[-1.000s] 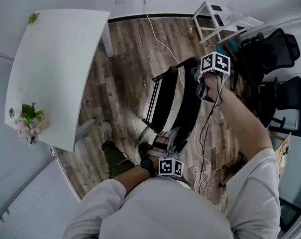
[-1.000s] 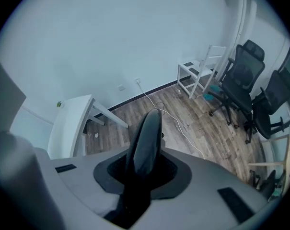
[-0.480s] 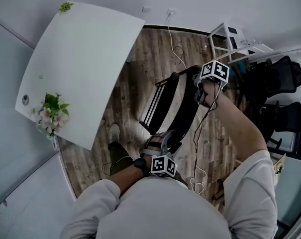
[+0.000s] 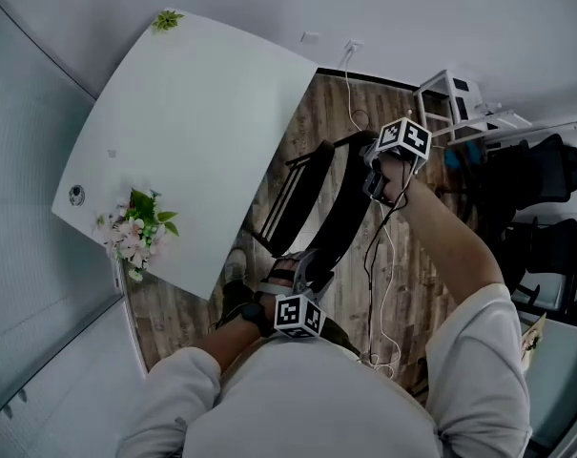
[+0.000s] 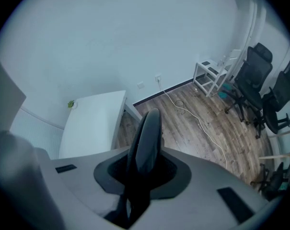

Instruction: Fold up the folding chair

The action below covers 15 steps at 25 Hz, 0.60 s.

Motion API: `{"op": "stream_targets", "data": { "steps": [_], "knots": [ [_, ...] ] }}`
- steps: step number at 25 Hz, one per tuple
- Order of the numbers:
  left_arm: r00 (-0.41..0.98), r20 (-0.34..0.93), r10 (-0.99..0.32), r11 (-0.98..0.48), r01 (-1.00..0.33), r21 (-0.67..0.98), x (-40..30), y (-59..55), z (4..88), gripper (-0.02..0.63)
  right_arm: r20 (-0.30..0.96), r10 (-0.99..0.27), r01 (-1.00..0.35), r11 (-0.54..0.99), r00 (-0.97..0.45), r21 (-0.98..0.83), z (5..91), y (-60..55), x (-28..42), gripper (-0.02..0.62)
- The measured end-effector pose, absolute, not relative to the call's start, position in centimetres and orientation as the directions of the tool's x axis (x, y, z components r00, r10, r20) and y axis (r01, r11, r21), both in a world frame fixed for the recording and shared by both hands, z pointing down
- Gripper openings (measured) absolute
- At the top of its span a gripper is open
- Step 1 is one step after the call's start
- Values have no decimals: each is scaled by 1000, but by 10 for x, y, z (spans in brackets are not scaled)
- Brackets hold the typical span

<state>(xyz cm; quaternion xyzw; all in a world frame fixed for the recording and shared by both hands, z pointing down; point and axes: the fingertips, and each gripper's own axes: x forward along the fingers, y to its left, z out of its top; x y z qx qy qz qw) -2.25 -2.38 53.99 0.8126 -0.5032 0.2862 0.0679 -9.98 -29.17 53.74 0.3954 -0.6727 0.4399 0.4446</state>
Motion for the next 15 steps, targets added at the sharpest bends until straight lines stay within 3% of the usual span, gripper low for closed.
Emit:
{"op": "stream_targets", "data": {
  "steps": [15],
  "knots": [
    [332,552,-765,-450,-889,-89,-169,-7,540,276,954,-114,-900,379,-277,-216,542,-272,-256,104]
  ]
}}
